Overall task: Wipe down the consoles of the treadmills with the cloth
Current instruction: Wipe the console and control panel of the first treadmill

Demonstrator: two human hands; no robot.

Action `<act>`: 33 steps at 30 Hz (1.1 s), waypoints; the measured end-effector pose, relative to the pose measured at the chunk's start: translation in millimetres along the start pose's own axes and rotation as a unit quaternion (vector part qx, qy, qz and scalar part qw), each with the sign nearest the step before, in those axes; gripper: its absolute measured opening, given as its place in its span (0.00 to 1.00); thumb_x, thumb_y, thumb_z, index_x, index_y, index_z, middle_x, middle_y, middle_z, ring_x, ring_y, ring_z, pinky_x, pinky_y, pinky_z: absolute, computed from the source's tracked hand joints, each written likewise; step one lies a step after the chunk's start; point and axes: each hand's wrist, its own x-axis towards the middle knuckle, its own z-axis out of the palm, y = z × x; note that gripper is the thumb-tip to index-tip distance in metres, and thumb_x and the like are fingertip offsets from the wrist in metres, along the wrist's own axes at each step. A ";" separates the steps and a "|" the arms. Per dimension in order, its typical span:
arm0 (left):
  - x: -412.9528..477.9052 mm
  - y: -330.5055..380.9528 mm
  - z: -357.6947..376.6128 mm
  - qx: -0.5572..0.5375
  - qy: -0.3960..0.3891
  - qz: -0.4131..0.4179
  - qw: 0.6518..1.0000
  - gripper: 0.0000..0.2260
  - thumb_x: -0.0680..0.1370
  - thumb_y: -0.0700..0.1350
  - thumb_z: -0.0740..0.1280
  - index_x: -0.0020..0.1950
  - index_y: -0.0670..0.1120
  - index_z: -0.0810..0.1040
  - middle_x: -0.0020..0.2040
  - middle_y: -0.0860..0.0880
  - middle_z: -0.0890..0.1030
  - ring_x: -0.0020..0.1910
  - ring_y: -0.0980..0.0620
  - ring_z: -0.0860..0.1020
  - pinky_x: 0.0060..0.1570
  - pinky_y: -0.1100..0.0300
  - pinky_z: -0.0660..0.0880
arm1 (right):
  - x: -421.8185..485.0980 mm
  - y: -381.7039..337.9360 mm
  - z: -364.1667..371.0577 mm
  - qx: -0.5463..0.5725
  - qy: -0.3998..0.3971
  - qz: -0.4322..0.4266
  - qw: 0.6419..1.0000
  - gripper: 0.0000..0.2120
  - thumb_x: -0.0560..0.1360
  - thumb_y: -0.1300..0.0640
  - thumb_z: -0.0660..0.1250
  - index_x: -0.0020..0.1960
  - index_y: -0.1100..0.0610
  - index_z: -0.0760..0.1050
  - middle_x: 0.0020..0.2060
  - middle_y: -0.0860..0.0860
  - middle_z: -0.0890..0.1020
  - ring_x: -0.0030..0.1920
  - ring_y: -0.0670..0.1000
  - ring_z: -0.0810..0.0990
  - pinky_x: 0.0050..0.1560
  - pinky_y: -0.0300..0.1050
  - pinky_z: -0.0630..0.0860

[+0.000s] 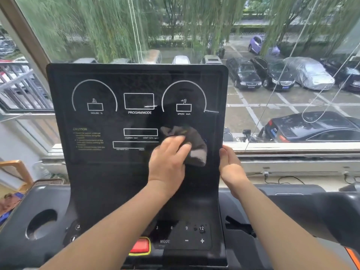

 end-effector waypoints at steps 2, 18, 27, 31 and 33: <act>3.7 19.0 14.7 0.023 -0.027 0.118 0.992 0.15 0.73 0.37 0.65 0.57 0.46 0.83 0.64 0.46 0.81 0.62 0.42 0.78 0.50 0.47 0.77 | 3.3 2.8 -1.9 0.002 0.000 -0.007 1.000 0.16 0.87 0.46 0.53 0.71 0.49 0.72 0.60 0.46 0.79 0.60 0.51 0.77 0.58 0.40 0.67; -57.4 -93.1 -40.0 0.113 0.021 -0.039 0.993 0.17 0.72 0.40 0.62 0.56 0.42 0.84 0.61 0.42 0.81 0.60 0.38 0.77 0.52 0.43 0.77 | 9.2 12.4 -3.3 0.000 -0.018 0.011 1.000 0.24 0.83 0.33 0.52 0.75 0.41 0.67 0.70 0.43 0.74 0.70 0.51 0.72 0.75 0.59 0.68; -9.7 12.9 14.0 0.009 -0.043 0.130 0.991 0.17 0.74 0.36 0.62 0.57 0.48 0.84 0.64 0.47 0.81 0.64 0.44 0.78 0.61 0.48 0.75 | 14.6 13.2 -8.1 0.010 -0.022 0.013 1.000 0.19 0.81 0.33 0.57 0.65 0.40 0.74 0.62 0.45 0.80 0.64 0.53 0.78 0.69 0.64 0.74; -16.0 -34.0 -16.7 0.070 -0.076 0.150 0.983 0.19 0.73 0.37 0.59 0.58 0.48 0.83 0.64 0.49 0.81 0.64 0.45 0.79 0.60 0.49 0.75 | 9.5 9.8 -6.9 0.002 -0.014 0.006 1.000 0.20 0.84 0.38 0.55 0.71 0.45 0.73 0.66 0.47 0.78 0.65 0.55 0.77 0.71 0.63 0.73; -21.4 -56.7 -30.6 0.060 -0.040 0.073 0.995 0.19 0.73 0.38 0.60 0.59 0.47 0.83 0.63 0.49 0.82 0.63 0.44 0.80 0.56 0.48 0.77 | 10.4 11.5 -5.7 -0.002 -0.013 0.003 1.000 0.22 0.85 0.39 0.55 0.73 0.47 0.71 0.68 0.48 0.78 0.66 0.55 0.76 0.72 0.61 0.72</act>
